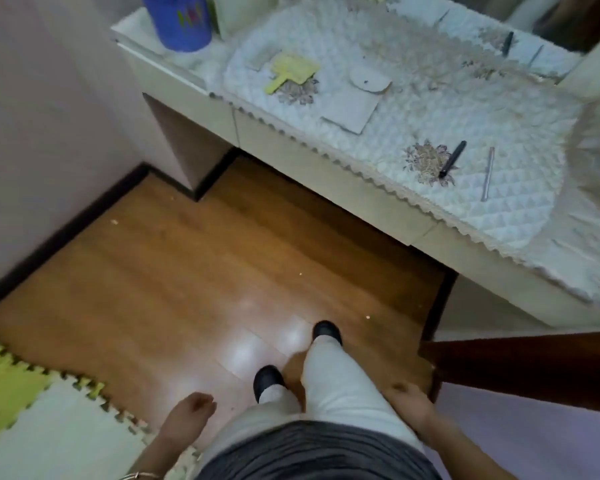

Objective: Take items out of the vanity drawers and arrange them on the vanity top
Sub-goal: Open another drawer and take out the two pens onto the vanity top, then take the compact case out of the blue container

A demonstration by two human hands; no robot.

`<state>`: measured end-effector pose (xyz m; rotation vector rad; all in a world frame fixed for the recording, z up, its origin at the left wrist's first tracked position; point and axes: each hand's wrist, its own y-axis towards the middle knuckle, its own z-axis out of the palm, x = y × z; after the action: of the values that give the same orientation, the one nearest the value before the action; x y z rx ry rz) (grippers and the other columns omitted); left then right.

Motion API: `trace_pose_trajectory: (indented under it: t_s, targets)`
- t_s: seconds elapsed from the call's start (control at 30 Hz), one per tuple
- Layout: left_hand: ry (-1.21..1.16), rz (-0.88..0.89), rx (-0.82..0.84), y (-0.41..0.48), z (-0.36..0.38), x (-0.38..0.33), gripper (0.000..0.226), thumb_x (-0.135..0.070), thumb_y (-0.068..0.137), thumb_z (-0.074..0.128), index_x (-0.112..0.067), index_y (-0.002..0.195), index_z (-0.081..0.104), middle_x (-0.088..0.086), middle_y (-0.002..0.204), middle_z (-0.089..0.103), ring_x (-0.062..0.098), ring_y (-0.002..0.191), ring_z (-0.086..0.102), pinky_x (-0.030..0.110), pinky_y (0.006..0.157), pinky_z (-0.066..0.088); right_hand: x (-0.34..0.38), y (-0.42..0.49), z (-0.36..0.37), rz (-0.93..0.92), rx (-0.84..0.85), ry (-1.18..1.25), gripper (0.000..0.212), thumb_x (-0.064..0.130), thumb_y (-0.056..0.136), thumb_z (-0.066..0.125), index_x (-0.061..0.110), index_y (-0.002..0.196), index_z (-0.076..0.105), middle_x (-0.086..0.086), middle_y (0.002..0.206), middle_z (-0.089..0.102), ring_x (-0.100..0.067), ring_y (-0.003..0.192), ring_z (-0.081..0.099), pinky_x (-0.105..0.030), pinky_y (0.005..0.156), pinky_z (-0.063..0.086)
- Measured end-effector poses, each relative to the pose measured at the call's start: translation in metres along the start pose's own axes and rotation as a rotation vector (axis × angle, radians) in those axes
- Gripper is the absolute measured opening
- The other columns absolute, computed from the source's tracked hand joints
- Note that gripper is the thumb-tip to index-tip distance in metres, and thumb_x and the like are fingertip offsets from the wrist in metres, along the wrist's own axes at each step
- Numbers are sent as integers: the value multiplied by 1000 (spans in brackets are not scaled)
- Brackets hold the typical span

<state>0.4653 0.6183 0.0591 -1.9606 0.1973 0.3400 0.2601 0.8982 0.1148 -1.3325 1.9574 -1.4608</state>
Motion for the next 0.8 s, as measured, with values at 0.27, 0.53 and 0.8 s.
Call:
trace_pose_trajectory:
  t_s: [0.27, 0.53, 0.8]
  targets:
    - [-624, -312, -87, -11, -30, 55, 17, -17, 88, 56, -2, 97, 59, 14, 101, 58, 24, 81, 55, 31, 68, 43, 97, 31, 40, -160, 48, -162, 18, 10, 89, 53, 6, 106, 57, -13, 93, 56, -21, 79, 54, -27, 68, 50]
    - [-824, -387, -160, 35, -112, 29, 22, -15, 88, 56, -1, 104, 60, 14, 98, 60, 23, 74, 57, 27, 61, 34, 239, 59, 98, -239, 198, -329, 33, 3, 91, 48, -9, 123, 47, -13, 95, 53, -19, 69, 52, -11, 53, 46]
    - [-832, -116, -322, 82, -252, -50, 8, -7, 90, 51, -9, 90, 58, 10, 96, 58, 25, 92, 54, 29, 74, 39, 418, 52, 123, -388, 162, -355, 31, 12, 92, 49, 2, 122, 52, -18, 126, 55, -28, 107, 54, -37, 98, 42]
